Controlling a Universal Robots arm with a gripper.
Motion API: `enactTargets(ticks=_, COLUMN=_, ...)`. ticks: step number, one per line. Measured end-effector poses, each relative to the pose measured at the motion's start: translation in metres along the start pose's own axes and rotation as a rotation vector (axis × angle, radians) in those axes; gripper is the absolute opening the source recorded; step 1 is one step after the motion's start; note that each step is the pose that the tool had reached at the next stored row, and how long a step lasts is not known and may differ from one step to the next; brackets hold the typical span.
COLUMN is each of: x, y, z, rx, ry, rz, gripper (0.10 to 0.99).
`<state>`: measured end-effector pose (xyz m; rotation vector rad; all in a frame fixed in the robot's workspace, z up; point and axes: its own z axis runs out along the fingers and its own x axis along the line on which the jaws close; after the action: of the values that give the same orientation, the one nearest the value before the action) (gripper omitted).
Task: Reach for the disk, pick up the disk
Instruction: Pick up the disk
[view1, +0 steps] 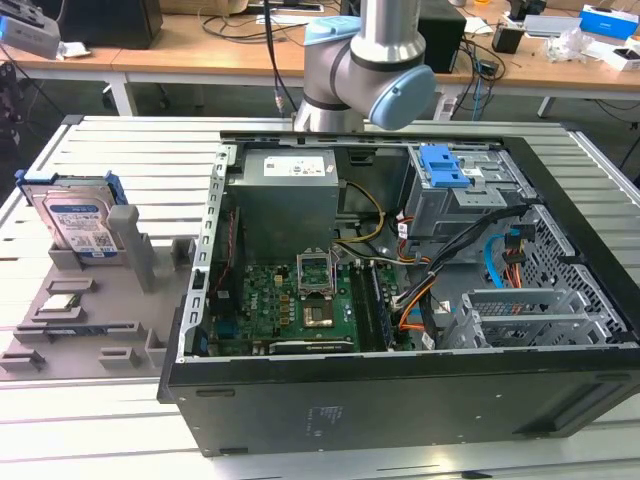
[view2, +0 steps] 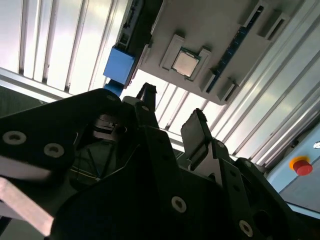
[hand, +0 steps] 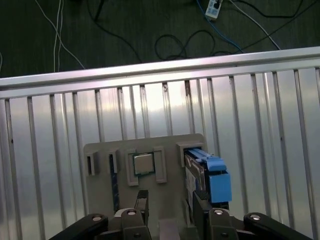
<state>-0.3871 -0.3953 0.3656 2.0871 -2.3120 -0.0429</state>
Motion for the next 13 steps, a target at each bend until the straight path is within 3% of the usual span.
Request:
enactTargets(ticks=3, x=-0.0159, y=0.0015, z=0.0001, rx=0.0, ry=0.0023, rz=0.0, gripper=0.482)
enactTargets(ticks=6, x=-0.0266, y=0.0023, z=0.0001, rx=0.0, ry=0.003, rz=-0.001, gripper=0.482)
enactTargets(ticks=13, x=-0.0445, y=0.0033, z=0.0001, rx=0.001, ry=0.0042, rz=-0.004, gripper=0.482)
